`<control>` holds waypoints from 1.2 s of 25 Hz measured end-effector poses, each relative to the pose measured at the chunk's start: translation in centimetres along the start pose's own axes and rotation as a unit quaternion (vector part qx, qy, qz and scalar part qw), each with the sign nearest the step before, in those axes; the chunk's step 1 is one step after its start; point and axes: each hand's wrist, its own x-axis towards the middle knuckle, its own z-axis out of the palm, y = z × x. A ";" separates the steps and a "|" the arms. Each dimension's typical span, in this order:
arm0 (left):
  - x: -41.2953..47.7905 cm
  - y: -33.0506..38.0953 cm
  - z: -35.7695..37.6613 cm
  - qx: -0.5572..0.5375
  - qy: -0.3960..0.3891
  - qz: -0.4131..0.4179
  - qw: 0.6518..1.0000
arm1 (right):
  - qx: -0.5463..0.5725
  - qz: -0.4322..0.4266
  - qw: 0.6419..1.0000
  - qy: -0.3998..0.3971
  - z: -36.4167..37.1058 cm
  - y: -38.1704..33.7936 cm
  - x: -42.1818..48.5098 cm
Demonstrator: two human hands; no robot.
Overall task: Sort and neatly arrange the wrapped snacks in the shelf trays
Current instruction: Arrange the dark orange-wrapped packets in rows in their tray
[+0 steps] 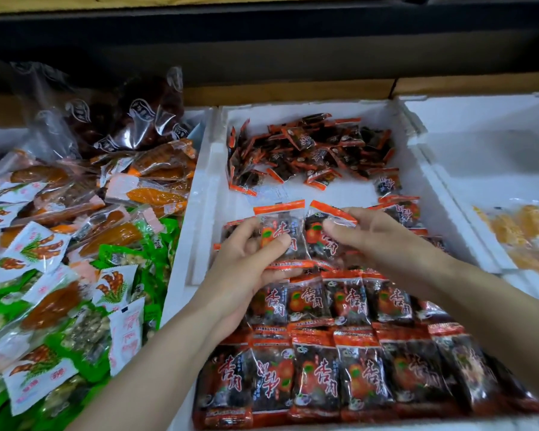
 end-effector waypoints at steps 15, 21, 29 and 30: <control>7.6 1.1 -3.1 0.538 -0.099 0.044 0.836 | -0.239 -0.031 0.970 0.021 -1.1 2.8 5.9; 7.5 0.5 -3.5 0.736 -0.178 0.096 0.646 | -0.430 -0.078 0.899 -0.015 0.0 3.4 6.4; 7.7 0.5 -3.5 0.729 -0.200 0.090 0.649 | -0.508 -0.091 0.854 -0.064 0.0 2.9 6.1; 7.8 0.6 -3.5 0.728 -0.203 0.089 0.649 | -0.484 -0.094 0.868 -0.051 0.0 2.8 6.2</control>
